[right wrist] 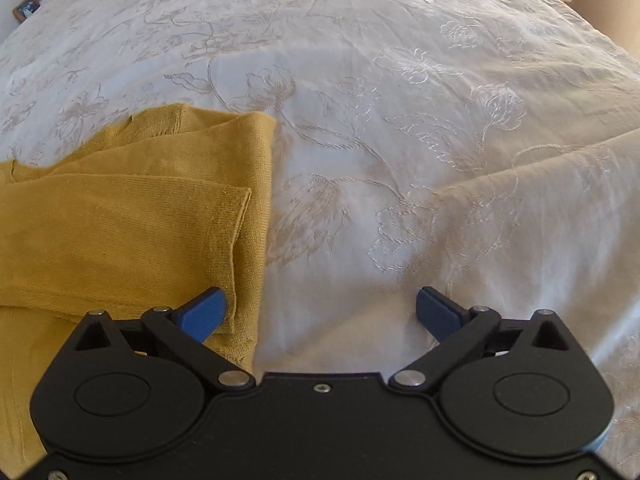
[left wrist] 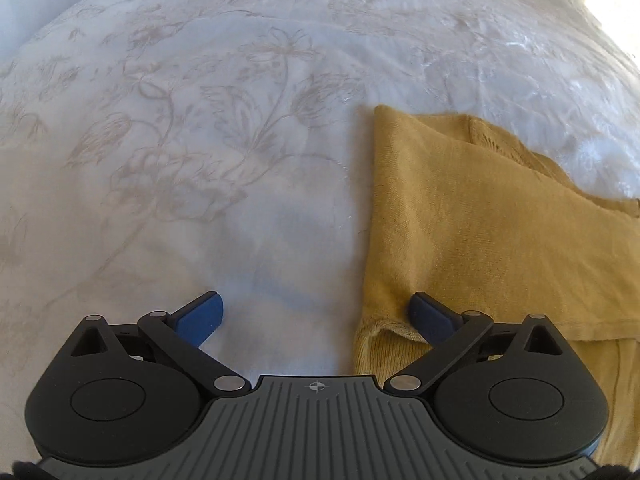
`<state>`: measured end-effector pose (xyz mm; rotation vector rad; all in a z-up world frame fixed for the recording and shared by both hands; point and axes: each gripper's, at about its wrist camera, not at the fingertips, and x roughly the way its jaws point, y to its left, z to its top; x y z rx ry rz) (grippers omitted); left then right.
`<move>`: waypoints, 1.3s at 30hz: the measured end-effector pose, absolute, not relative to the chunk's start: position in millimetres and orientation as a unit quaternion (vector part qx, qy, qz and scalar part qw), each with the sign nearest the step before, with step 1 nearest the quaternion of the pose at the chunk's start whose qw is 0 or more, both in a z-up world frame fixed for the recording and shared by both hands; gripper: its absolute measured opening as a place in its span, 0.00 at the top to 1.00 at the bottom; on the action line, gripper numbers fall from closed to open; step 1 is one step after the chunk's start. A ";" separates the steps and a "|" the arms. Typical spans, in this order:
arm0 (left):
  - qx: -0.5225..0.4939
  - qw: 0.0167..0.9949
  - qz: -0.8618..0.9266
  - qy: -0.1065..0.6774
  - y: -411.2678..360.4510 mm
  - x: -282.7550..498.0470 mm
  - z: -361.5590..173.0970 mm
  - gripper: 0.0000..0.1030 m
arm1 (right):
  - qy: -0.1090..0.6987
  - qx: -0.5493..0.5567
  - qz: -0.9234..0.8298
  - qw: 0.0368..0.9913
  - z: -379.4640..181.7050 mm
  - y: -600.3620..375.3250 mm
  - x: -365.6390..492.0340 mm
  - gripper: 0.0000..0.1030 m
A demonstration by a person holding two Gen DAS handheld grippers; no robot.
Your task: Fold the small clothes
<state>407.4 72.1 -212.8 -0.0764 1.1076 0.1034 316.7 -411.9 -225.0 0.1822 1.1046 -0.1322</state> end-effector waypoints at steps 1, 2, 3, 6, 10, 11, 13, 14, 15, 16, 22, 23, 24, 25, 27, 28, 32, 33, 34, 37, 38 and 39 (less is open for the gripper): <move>-0.033 0.852 0.050 0.521 72.3 401.8 -207.9 0.02 | 0.519 0.097 -0.059 0.847 -221.0 -413.3 310.7 0.02; -0.028 0.855 0.047 0.515 71.6 395.5 -203.0 0.02 | 0.515 0.105 -0.054 0.849 -217.3 -414.1 303.9 0.02; -0.024 0.859 0.041 0.511 70.5 387.8 -198.0 0.02 | 0.512 0.110 -0.047 0.850 -213.3 -412.4 294.6 0.01; -0.028 0.858 0.009 0.512 66.0 362.5 -190.2 0.02 | 0.513 0.112 -0.015 0.851 -208.7 -406.3 268.8 0.01; -0.037 0.845 -0.017 0.534 53.8 320.8 -191.5 0.01 | 0.533 0.128 0.025 0.836 -214.4 -396.2 228.3 0.01; -0.036 0.841 -0.020 0.539 50.9 309.4 -192.8 0.01 | 0.540 0.134 0.037 0.830 -217.3 -393.4 217.4 0.01; -0.036 0.834 -0.028 0.550 45.9 286.8 -195.8 0.01 | 0.554 0.143 0.058 0.818 -223.4 -390.1 197.8 0.01; -0.037 0.830 -0.032 0.556 43.9 276.7 -197.4 0.01 | 0.558 0.147 0.066 0.814 -225.9 -388.7 189.4 0.01; -0.038 0.826 -0.034 0.561 42.3 266.5 -199.2 0.01 | 0.563 0.149 0.076 0.810 -228.5 -387.6 180.3 0.01; -0.037 0.823 -0.035 0.565 41.0 255.4 -201.3 0.01 | 0.568 0.150 0.085 0.805 -230.5 -386.8 173.9 0.01; -0.007 0.811 -0.035 0.583 37.9 205.0 -206.1 0.01 | 0.587 0.138 0.142 0.785 -240.4 -374.9 142.3 0.01; 0.000 0.810 -0.036 0.585 37.1 199.2 -206.2 0.01 | 0.588 0.127 0.150 0.785 -240.8 -371.6 138.9 0.01; 0.006 0.809 -0.037 0.587 36.2 192.9 -206.1 0.01 | 0.587 0.114 0.160 0.785 -241.1 -367.8 135.6 0.01; 0.010 0.808 -0.038 0.588 35.7 187.8 -206.1 0.01 | 0.586 0.103 0.169 0.786 -241.3 -364.6 132.3 0.01; 0.010 0.806 -0.038 0.591 37.5 177.4 -206.9 0.01 | 0.583 0.086 0.184 0.787 -240.2 -358.6 125.7 0.01; 0.009 0.805 -0.037 0.592 37.9 173.6 -207.8 0.01 | 0.581 0.082 0.189 0.787 -240.1 -356.7 122.0 0.01; 0.007 0.803 -0.043 0.594 41.0 164.2 -211.5 0.01 | 0.576 0.088 0.187 0.791 -239.8 -351.7 112.1 0.01; 0.010 0.803 -0.046 0.594 41.8 161.3 -212.4 0.01 | 0.576 0.090 0.183 0.792 -239.8 -350.9 109.8 0.01; 0.013 0.803 -0.051 0.593 43.2 158.7 -213.5 0.01 | 0.576 0.093 0.180 0.792 -239.9 -350.3 106.9 0.01; 0.019 0.810 -0.069 0.583 47.4 152.1 -214.1 0.01 | 0.575 0.107 0.167 0.794 -240.8 -348.1 96.9 0.01; 0.019 0.812 -0.075 0.578 49.7 149.8 -213.5 0.01 | 0.576 0.111 0.159 0.794 -241.2 -346.7 93.9 0.01; 0.017 0.815 -0.081 0.574 52.1 147.6 -213.0 0.01 | 0.576 0.114 0.151 0.795 -241.0 -345.2 90.8 0.01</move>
